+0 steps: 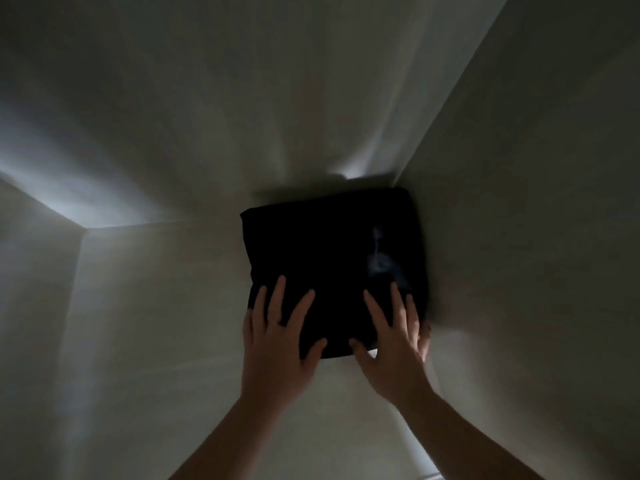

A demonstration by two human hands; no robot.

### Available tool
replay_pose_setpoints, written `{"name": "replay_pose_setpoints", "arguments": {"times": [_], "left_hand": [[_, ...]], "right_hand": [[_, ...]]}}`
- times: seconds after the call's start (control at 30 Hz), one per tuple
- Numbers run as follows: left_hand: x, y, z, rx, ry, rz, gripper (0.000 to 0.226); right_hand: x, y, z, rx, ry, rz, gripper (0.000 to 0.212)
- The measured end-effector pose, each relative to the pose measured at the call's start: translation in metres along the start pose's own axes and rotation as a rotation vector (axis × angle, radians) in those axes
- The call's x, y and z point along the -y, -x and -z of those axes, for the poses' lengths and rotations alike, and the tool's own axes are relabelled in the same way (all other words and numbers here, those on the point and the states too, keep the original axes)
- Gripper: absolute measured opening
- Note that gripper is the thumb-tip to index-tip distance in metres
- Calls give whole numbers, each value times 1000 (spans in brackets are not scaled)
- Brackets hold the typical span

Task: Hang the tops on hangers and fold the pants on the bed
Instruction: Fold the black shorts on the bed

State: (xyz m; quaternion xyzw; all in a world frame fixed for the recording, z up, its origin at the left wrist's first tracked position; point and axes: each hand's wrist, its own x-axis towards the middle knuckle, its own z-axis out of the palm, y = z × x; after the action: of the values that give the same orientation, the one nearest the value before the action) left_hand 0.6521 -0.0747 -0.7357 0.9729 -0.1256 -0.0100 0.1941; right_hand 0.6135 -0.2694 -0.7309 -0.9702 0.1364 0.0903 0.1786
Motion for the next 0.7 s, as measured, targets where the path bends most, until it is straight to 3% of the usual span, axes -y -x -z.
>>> {"name": "replay_pose_setpoints", "arguments": {"times": [0.1, 0.33, 0.53, 0.7], "left_hand": [[10, 22, -21, 156, -97, -45, 90], [23, 2, -30, 175, -104, -46, 87], [28, -29, -23, 207, -149, -34, 86], [17, -5, -20, 262, -186, 36, 91]], "right_hand": [[-25, 26, -31, 156, 127, -12, 91], [-24, 2, -32, 58, 81, 30, 67], [-16, -32, -24, 160, 136, 35, 67], [-17, -10, -14, 200, 216, 3, 73]]}}
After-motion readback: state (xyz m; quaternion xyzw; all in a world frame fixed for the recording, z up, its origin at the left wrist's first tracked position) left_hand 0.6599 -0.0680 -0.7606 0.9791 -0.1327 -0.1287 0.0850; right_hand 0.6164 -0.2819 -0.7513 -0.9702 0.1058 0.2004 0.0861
